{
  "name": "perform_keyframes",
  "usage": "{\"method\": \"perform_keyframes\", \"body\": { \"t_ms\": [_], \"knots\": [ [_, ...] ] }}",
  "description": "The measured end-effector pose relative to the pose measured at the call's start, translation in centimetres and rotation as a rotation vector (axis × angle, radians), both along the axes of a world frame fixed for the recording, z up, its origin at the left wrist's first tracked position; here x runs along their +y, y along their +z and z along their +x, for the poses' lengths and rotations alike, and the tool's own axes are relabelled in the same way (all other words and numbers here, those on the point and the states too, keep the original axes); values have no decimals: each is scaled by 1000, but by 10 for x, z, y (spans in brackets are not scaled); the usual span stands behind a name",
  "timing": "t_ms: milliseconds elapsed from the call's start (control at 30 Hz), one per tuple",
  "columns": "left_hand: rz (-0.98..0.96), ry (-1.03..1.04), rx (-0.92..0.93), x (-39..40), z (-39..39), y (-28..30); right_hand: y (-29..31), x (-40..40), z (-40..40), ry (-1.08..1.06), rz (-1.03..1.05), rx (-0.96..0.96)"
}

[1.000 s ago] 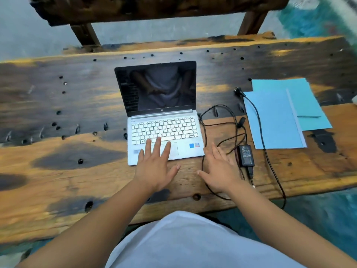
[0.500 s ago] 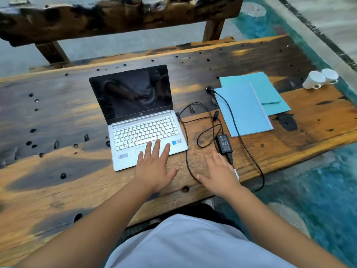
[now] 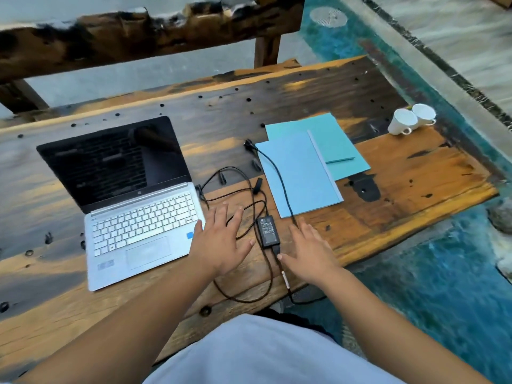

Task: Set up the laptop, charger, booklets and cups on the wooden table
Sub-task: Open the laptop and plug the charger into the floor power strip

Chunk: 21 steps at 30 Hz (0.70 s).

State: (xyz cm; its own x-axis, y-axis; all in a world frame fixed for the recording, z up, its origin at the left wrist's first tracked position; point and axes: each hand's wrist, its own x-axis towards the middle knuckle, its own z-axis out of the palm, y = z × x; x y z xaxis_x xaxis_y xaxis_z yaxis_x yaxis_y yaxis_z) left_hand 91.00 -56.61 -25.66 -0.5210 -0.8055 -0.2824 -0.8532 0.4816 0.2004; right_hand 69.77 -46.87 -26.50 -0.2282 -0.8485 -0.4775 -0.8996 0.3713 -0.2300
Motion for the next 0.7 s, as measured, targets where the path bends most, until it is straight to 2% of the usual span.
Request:
{"method": "perform_keyframes", "body": {
  "t_ms": [333,700],
  "knots": [
    [31,110,-28,-67,-77,-11,-11,-95,-74,116,-25,-13],
    [187,117,-8,-163,-121,-41,-33,-212,-98,126,5,-92]
  ]
}}
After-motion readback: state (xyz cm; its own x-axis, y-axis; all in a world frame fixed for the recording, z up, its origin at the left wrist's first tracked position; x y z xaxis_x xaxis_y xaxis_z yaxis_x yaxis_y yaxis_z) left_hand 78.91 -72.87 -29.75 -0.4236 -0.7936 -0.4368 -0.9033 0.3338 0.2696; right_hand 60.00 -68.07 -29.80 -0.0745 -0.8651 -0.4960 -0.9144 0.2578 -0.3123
